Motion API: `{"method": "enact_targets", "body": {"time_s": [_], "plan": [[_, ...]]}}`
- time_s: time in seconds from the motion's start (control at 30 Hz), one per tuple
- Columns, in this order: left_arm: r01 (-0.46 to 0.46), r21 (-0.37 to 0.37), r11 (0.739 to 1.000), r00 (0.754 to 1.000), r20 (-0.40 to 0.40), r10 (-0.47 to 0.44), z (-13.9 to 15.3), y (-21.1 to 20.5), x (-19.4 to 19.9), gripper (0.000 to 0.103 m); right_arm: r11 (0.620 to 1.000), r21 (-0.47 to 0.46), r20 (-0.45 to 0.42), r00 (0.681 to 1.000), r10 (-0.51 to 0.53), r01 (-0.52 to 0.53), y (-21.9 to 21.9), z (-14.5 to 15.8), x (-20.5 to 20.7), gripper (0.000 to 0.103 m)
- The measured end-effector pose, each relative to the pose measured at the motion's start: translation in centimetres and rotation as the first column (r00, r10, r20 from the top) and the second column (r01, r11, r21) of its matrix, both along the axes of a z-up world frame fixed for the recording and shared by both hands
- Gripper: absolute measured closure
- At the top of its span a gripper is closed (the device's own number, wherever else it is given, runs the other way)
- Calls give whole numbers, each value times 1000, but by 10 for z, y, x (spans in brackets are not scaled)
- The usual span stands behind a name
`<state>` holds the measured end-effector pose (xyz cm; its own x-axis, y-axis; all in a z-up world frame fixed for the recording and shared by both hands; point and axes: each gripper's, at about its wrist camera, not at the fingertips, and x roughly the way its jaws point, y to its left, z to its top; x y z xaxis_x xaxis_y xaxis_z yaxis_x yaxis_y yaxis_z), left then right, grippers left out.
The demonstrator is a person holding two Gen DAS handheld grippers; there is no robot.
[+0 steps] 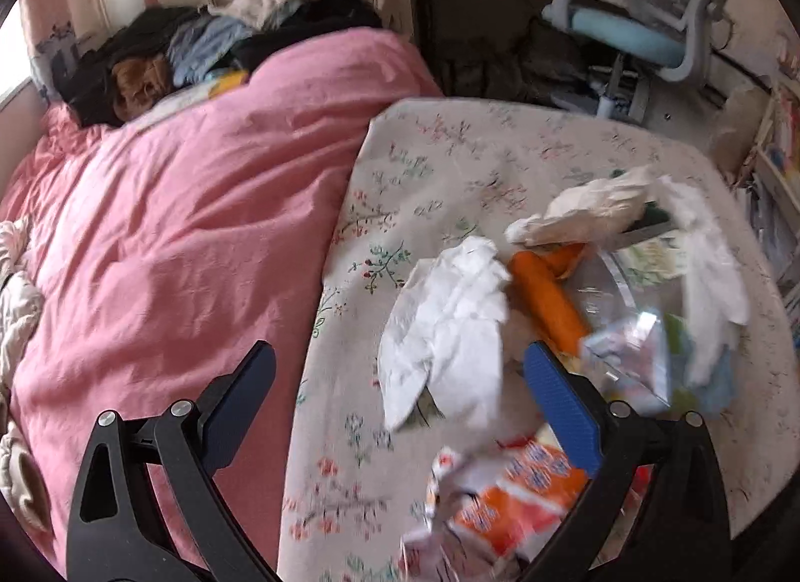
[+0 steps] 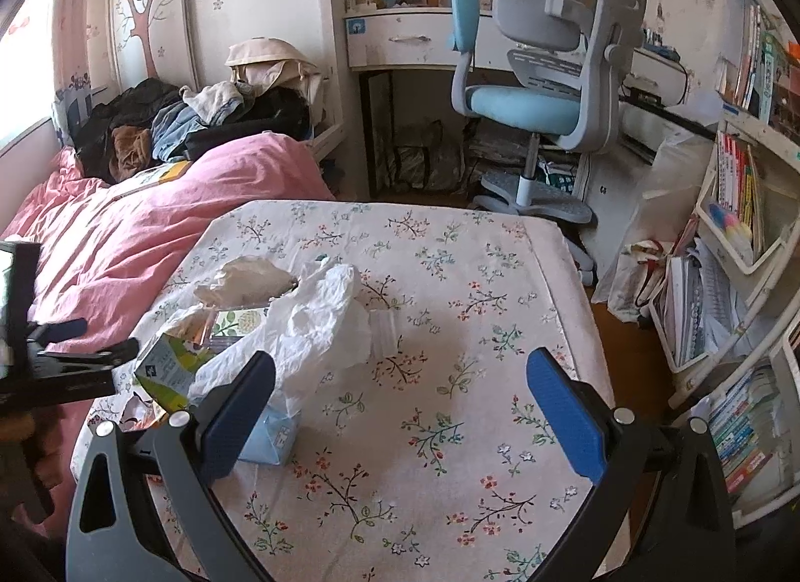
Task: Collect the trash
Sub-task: 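Grasp a white tissue with the left tool while the right tool grasps the orange snack wrapper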
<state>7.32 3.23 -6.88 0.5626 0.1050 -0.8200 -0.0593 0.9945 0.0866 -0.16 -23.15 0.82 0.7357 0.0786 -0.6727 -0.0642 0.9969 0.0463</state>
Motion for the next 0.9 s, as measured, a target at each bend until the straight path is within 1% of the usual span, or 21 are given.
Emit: {"method": "enact_targets", "body": {"time_s": [0.13, 0.2, 0.23, 0.27, 0.3, 0.33, 0.37, 0.4, 0.47, 0.57, 0.63, 0.67, 0.7, 0.73, 0.8, 0.83, 0.9], "plan": [[0, -12, 1000, 1000, -19, 0, -14, 5, 23, 7, 999, 35, -12, 1000, 11, -10, 1, -1, 3, 6], [13, -30, 999, 999, -31, -14, -20, 6, 33, 7, 999, 39, -16, 1000, 26, -26, 5, -1, 5, 6], [20, -39, 999, 999, -38, -22, -22, 6, 37, 11, 999, 37, -20, 999, 36, -35, 7, -2, 5, 6], [30, -51, 998, 999, -43, -32, -25, 6, 41, 17, 998, 35, -26, 999, 48, -47, 9, -2, 6, 6], [43, -70, 997, 997, -53, -47, -27, 6, 45, 38, 998, 35, -33, 998, 56, -55, 11, -4, 7, 6], [56, -102, 993, 995, -71, -64, -29, 7, 48, 62, 998, 35, -38, 997, 63, -62, 12, -5, 7, 6], [63, -137, 989, 994, -79, -75, -30, 8, 49, 75, 997, 36, -45, 996, 71, -70, 13, -6, 8, 6], [68, -178, 982, 993, -80, -83, -29, 10, 49, 92, 996, 36, -48, 996, 77, -76, 14, -6, 8, 6], [67, -201, 977, 996, -49, -78, -21, 13, 46, 95, 996, 39, -48, 995, 87, -85, 16, -6, 7, 6], [70, -247, 967, 998, 20, -67, 3, 23, 37, 95, 992, 54, -44, 992, 118, -116, 18, -3, 3, 6], [68, -271, 960, 997, 58, -54, 19, 30, 28, 95, 986, 59, -41, 987, 156, -154, 22, -2, -1, 6], [66, -282, 957, 996, 72, -47, 25, 33, 25, 95, 977, 78, -47, 978, 204, -200, 27, -2, -3, 6], [63, -300, 952, 995, 88, -38, 32, 38, 18, 95, 962, 106, -56, 964, 260, -253, 33, -3, -6, 6], [61, -315, 947, 995, 99, -31, 37, 42, 13, 95, 939, 141, -72, 943, 325, -313, 40, -4, -9, 6], [53, -338, 940, 993, 120, -12, 48, 50, 3, 95, 888, 196, -104, 892, 440, -416, 57, -8, -14, 6], [48, -345, 937, 992, 128, -4, 52, 54, -3, 95, 856, 204, -123, 855, 504, -475, 71, -11, -20, 6], [45, -363, 931, 989, 146, 9, 61, 60, -17, 95, 820, 188, -140, 812, 567, -540, 91, -16, -28, 6]]}}
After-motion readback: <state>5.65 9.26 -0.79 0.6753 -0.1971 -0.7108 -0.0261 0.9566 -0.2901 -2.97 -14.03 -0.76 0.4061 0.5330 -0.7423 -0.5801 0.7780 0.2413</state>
